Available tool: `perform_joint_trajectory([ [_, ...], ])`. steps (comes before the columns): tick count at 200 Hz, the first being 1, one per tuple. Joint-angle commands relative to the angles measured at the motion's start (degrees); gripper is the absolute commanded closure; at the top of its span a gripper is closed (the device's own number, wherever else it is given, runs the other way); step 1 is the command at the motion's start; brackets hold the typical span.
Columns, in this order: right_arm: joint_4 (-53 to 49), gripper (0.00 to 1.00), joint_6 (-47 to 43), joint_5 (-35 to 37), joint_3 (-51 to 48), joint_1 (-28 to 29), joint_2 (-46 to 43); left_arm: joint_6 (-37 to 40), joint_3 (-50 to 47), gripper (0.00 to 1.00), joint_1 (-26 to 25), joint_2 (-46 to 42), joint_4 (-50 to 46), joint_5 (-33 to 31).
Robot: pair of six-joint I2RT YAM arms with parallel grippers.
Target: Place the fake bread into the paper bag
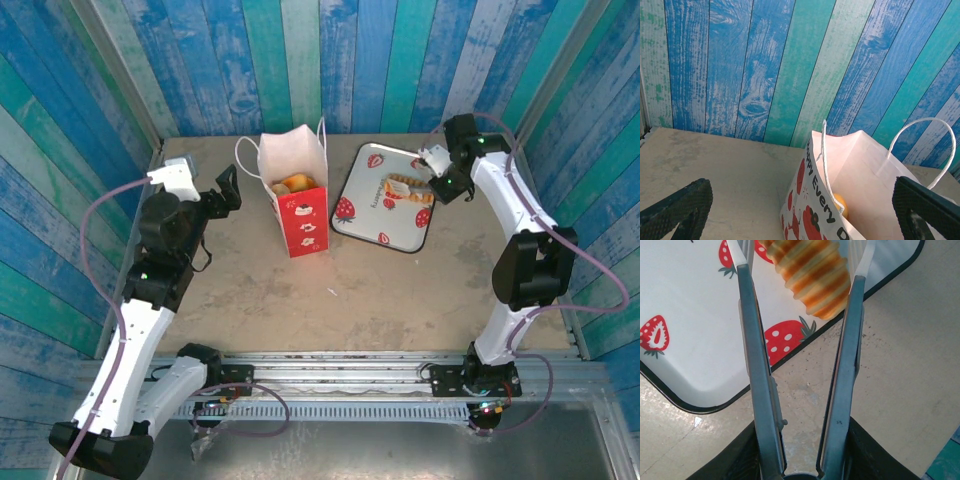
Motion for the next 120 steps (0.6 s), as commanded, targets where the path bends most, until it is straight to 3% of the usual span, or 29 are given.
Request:
perform_joint_trajectory([
  [1,0.43,0.59,-1.9,-2.49,0.64,-0.25,0.78,-0.21,1.53,0.04,-0.18,0.06,-0.24,-1.09],
  [81,-0.44,0.58,-3.16,1.38,3.6,-0.56,5.84,0.36,2.77,0.04,-0.15,0.37,-1.38,-1.05],
  [120,-0.57,0.66,-3.02,0.55,4.08,-0.52,6.0,0.11,2.95,0.04,-0.13,0.13,-1.48,-1.25],
])
